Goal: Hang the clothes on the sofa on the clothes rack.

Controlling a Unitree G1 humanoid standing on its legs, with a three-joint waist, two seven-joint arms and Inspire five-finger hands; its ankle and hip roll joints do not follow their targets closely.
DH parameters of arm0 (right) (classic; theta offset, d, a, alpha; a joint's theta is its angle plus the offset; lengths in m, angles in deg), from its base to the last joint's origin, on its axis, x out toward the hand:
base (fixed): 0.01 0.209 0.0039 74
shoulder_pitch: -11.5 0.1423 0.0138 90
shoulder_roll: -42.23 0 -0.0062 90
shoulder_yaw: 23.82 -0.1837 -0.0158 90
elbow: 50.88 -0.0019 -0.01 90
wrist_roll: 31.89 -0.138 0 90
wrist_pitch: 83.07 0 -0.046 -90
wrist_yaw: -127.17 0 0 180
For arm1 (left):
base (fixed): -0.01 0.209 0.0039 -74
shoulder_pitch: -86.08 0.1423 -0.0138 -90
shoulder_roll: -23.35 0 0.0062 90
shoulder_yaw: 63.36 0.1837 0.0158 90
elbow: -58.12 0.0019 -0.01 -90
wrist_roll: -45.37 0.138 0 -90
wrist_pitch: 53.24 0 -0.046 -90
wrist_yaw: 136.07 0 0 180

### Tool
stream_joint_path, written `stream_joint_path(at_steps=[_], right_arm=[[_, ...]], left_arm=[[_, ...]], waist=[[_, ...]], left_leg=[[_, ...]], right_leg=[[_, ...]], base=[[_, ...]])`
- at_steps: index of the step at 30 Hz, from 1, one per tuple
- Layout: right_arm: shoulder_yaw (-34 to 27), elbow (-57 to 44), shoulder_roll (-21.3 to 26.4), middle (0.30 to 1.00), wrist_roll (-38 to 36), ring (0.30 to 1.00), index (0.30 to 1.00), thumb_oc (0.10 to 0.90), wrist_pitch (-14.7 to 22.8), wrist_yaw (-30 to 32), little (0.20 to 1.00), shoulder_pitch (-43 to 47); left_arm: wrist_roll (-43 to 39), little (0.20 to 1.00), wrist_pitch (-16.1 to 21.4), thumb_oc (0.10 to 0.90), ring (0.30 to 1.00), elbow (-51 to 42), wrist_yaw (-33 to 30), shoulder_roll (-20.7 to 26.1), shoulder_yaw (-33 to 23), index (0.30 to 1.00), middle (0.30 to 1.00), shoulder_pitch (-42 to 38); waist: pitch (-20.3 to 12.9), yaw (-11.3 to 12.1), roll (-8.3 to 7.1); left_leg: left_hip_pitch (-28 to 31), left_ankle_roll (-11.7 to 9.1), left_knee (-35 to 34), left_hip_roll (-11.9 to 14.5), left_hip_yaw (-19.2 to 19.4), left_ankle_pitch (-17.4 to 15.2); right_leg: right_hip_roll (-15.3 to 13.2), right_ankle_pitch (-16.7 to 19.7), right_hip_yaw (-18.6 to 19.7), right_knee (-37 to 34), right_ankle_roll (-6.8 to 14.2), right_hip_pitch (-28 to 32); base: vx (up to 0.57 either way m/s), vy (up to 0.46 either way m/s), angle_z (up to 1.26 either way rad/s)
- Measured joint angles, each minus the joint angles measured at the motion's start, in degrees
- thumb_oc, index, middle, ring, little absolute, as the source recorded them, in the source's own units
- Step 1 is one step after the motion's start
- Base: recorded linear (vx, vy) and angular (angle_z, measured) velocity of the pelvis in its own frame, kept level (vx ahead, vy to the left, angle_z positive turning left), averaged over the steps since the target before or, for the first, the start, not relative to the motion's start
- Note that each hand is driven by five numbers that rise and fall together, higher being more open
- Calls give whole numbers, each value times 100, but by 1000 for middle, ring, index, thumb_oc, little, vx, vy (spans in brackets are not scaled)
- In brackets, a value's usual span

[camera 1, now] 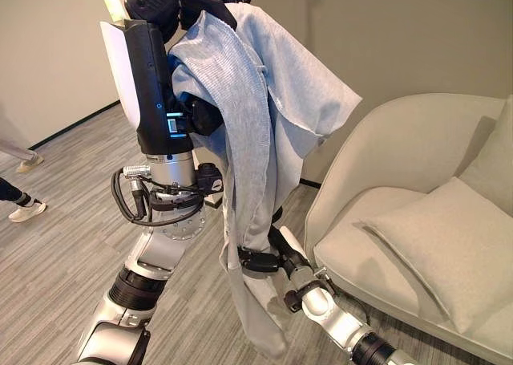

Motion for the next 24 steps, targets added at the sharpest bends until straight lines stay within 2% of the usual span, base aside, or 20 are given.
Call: stream_joint_path(at_steps=[5,9,10,13,17,20,24], right_arm=[[68,0,1,900,-295,900,900,800,0,-22,900,0],[66,0,9,900,-303,900,900,800,0,-98,900,0],[68,0,8,300,-303,300,300,400,0,-103,300,0],[372,-4,-18,300,-629,300,300,400,-1,-228,300,78],[639,14,-170,300,-766,300,300,400,21,-571,300,5],[497,34,-161,300,-959,300,300,400,28,-594,300,-25],[-29,214,-24,300,-1185,300,300,400,42,-469,300,-278]], left_arm=[[-3,300,-12,400,300,19,-20,-253,114,300,300,-1],[-2,300,-12,400,300,20,-19,-246,196,300,300,-1],[-3,300,-12,400,300,20,-19,-246,196,300,300,-1],[-32,300,-111,400,300,171,-215,-669,493,300,300,-222],[-10,300,-146,400,300,251,-136,-584,596,300,300,-281],[-7,300,-146,400,300,251,-143,-536,586,300,300,-281],[-1,300,-152,400,300,250,-159,-386,483,300,300,-280]], waist=[[-3,-15,3],[-7,-20,10],[-7,-19,10],[-42,-39,-24],[-75,-173,25],[-74,-178,24],[-69,-176,16]], left_leg=[[-2,5,0,-1,-5,4],[-2,5,0,-1,-5,4],[-2,5,0,-1,-5,5],[-56,17,-2,-13,-64,6],[-70,16,0,-11,-69,8],[-66,16,-1,-10,-68,8],[-65,16,-4,-10,-68,6]], right_leg=[[0,0,-2,0,0,0],[0,0,-2,0,0,0],[-1,0,-2,0,0,0],[-7,-19,-33,11,22,-13],[-6,-19,-71,10,22,-12],[-4,-19,-72,10,22,-11],[-4,-19,-72,10,22,-7]], base=[[0,0,0],[12,5,0],[47,18,0],[27,21,7],[8,8,2],[19,36,0],[25,48,0]])
